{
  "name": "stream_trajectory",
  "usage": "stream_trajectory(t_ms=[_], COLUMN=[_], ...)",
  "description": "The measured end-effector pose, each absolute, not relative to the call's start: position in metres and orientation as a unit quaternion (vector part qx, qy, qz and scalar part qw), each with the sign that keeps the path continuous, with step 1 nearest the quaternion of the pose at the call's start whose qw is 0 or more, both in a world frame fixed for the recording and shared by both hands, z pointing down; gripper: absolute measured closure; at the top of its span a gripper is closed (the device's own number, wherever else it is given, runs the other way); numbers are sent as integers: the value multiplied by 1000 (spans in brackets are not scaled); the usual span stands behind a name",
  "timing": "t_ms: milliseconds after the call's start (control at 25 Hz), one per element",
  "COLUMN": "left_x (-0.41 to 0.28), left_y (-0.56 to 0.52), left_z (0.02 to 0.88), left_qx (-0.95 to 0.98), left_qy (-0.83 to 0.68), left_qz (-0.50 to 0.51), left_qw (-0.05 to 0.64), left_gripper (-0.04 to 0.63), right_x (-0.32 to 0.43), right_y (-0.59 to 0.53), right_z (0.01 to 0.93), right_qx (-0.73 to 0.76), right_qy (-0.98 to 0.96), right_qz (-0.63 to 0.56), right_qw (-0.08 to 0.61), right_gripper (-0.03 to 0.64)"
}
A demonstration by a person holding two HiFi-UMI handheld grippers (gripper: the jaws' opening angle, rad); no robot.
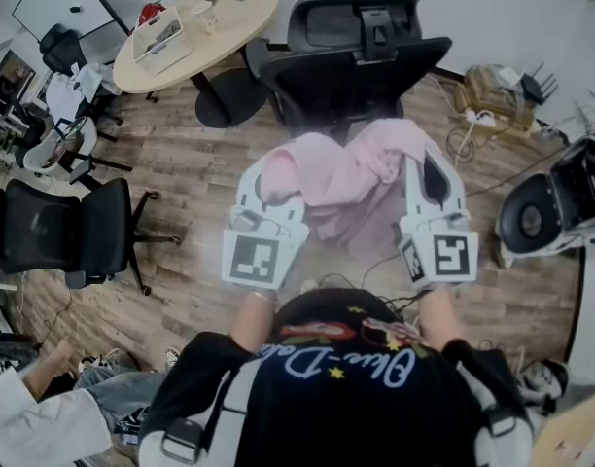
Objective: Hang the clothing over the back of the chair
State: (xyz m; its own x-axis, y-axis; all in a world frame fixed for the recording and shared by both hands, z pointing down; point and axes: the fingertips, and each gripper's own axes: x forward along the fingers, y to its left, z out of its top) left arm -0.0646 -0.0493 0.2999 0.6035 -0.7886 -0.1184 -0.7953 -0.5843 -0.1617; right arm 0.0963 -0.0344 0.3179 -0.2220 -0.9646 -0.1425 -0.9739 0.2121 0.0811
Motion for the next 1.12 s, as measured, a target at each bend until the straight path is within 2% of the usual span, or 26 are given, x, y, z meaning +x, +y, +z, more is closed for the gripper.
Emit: stream_trajectory(t_ms=[1120], left_x=[-15], left_y=[-70], left_z=[300], left_qx=[-889], left_qy=[449], left_qz=[15], left_qw=[90], left_gripper=[546], right_x=[146], right_y=[-55], right_z=[309], right_qx=[-616], right_qy=[782], right_qz=[92], right_qw=[24], right_gripper=[592])
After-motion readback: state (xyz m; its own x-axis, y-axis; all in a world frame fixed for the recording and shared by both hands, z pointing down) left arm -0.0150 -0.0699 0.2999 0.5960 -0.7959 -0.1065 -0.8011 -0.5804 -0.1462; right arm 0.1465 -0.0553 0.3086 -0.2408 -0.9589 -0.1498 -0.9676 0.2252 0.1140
